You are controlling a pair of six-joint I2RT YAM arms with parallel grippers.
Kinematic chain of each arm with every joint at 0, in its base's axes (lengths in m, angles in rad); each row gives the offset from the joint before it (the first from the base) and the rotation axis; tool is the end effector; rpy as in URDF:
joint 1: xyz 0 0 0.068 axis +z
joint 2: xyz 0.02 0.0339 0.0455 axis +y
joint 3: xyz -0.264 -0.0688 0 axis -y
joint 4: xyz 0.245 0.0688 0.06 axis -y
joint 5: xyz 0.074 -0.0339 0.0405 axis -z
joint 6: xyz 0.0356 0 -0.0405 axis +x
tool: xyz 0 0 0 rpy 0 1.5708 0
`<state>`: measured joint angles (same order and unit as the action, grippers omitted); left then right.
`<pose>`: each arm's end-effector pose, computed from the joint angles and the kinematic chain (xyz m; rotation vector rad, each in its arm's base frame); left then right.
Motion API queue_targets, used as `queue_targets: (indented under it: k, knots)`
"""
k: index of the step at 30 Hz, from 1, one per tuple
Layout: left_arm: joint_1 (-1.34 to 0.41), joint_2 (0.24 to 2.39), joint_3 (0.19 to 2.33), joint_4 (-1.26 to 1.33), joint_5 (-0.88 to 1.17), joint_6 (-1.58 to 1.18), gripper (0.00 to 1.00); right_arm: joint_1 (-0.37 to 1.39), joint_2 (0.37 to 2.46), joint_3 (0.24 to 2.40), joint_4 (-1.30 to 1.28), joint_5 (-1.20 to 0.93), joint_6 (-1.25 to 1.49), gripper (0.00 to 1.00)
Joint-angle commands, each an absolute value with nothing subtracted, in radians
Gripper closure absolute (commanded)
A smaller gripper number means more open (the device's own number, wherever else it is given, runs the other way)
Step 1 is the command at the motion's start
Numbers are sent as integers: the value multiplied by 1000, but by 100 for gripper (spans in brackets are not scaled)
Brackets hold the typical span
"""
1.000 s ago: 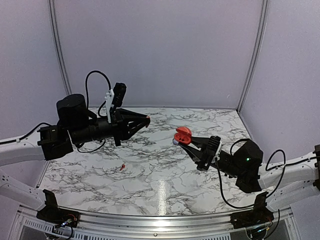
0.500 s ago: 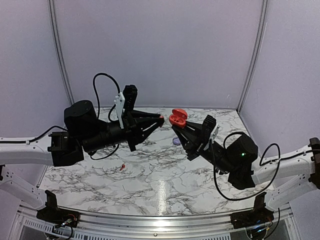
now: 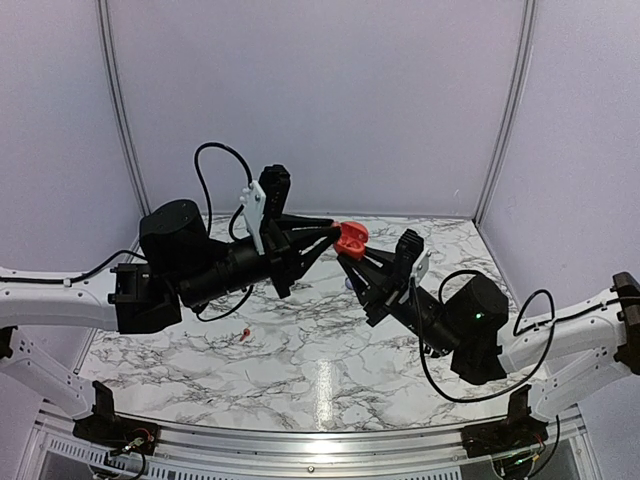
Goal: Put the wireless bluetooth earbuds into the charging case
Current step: Insert the right earbud into the left side groove of the charging case.
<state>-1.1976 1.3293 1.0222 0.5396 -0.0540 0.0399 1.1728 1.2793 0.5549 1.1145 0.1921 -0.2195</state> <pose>0.1167 -0.2927 0.3782 0.7731 1.1683 -0.9368 0.1102 0.2445 0.2904 -0.6407 1.0372 0.7229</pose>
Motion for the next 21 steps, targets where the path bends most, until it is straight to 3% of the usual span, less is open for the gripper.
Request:
queue_targets:
  k: [1,21]
  knots:
    - [-1204,1347,1063,594,-75,61,88,1190,1284,575,1125,216,-183,100]
    - [-1204,1405,1086,602,-56,45,90,1190,1279,603,1104,193,-142,100]
